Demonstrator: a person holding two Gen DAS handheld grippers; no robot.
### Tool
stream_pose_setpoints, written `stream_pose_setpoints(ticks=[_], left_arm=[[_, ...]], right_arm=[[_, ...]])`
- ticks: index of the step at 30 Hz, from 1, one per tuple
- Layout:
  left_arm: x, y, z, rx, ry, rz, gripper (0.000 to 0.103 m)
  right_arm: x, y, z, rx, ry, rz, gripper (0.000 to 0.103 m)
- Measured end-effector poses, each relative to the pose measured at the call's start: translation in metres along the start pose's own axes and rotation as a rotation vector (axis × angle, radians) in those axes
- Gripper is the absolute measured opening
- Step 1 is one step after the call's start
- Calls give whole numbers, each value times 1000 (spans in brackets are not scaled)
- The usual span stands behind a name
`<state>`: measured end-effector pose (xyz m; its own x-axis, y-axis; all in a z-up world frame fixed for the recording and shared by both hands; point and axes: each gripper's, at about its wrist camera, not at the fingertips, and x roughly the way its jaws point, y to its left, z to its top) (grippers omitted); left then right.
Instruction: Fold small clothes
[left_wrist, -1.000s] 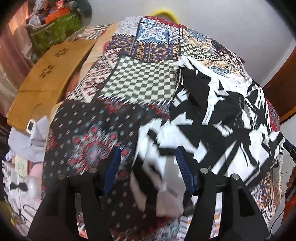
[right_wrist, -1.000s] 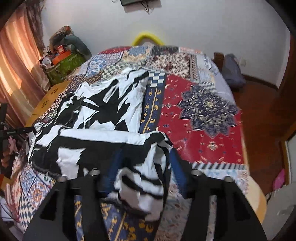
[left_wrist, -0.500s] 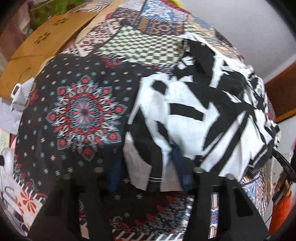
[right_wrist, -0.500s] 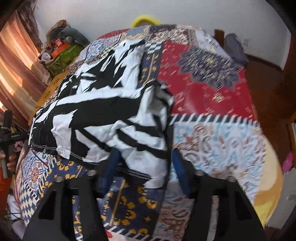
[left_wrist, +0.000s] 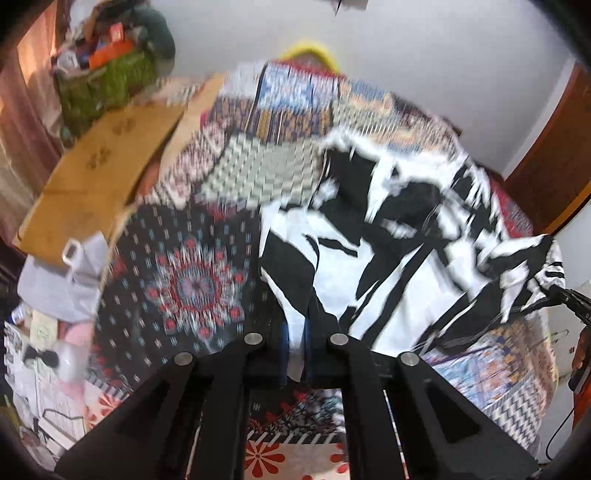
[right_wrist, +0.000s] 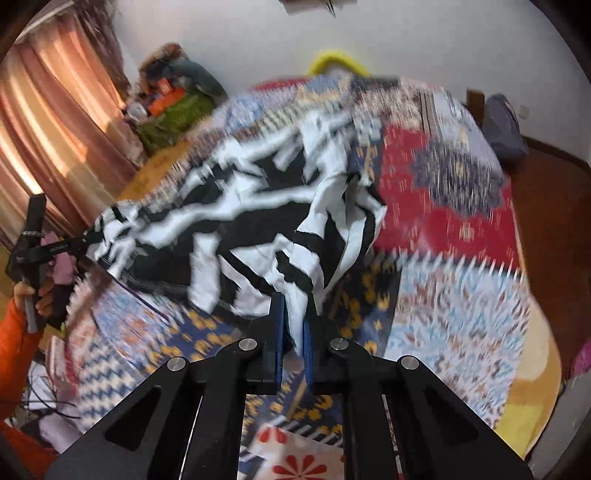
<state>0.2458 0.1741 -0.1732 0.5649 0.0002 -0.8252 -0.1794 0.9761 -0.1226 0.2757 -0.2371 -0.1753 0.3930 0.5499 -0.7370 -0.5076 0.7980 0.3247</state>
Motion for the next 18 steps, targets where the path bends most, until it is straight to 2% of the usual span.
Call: stream_pose_setpoints(ticks=[5, 9, 13, 18], left_arm=[[-25, -13, 40, 15, -104, -9, 6], [-31, -20, 78, -7, -160, -33, 6], [-20, -25, 109, -15, -185, -17, 6], [15, -20, 147, -56, -168, -3, 5]], right_arm=[[-23, 15, 36, -24, -115, 54, 6], [-23, 29, 63, -57, -175, 46, 5], [-9, 34, 86, -85, -197, -1, 5], [11, 15, 117, -69, -230, -71, 4]])
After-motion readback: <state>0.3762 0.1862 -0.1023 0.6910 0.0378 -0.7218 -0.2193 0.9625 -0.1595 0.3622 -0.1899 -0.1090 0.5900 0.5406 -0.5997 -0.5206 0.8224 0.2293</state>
